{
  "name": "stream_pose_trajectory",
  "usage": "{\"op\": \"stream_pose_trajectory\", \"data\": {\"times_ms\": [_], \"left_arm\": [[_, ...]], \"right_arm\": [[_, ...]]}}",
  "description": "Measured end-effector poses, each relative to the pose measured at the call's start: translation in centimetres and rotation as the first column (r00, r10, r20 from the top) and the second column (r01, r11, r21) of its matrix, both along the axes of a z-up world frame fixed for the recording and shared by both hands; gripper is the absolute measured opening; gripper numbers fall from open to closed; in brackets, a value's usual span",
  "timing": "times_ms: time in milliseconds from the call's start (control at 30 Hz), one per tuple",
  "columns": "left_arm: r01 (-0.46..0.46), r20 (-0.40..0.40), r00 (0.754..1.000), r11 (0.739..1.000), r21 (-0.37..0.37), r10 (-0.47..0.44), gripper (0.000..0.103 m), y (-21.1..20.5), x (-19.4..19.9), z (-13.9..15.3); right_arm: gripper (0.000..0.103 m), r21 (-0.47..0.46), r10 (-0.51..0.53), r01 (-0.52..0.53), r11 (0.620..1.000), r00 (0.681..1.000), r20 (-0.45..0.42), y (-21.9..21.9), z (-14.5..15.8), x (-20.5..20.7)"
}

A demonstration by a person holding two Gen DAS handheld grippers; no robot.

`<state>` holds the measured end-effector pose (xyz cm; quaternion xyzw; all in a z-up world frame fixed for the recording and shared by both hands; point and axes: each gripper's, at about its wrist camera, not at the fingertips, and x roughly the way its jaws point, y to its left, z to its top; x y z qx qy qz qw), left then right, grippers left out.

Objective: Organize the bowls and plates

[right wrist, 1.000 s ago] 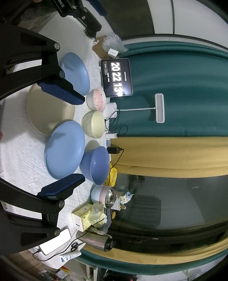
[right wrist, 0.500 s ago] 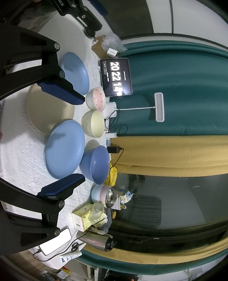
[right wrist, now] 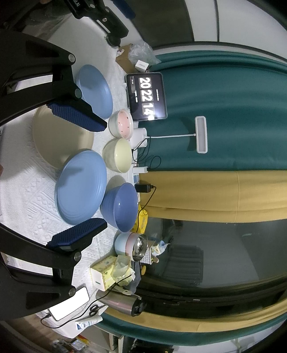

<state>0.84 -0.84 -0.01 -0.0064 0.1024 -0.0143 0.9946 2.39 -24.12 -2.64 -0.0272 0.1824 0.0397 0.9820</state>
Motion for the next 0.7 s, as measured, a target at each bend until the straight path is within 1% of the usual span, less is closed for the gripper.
{"op": "stream_pose_trajectory", "data": {"times_ms": [200, 267, 400, 533, 700], "left_arm": [[0.008, 0.006, 1.0, 1.0, 0.018, -0.008, 0.102, -0.7, 0.4, 0.1], [0.017, 0.002, 1.0, 1.0, 0.027, -0.017, 0.102, -1.2, 1.0, 0.1], [0.062, -0.035, 0.998, 0.997, 0.04, -0.06, 0.102, -2.5, 3.2, -0.4], [0.083, -0.066, 0.995, 0.994, 0.065, -0.079, 0.102, -4.2, 5.3, -1.0], [0.104, -0.116, 0.989, 0.992, 0.078, -0.095, 0.102, -6.3, 8.1, -1.6]], "right_arm": [[0.083, -0.001, 0.002, -0.002, 1.0, 1.0, -0.002, 0.0, -0.2, 0.2], [0.083, -0.001, 0.003, -0.003, 1.0, 1.0, -0.007, -0.1, -0.5, 0.4], [0.083, 0.009, -0.007, 0.008, 1.0, 0.999, -0.035, -0.8, -1.5, 1.7], [0.083, 0.022, -0.021, 0.023, 1.0, 0.998, -0.065, -2.0, -2.1, 3.5], [0.083, 0.036, -0.032, 0.035, 0.999, 0.995, -0.097, -3.5, -3.0, 5.4]]}}
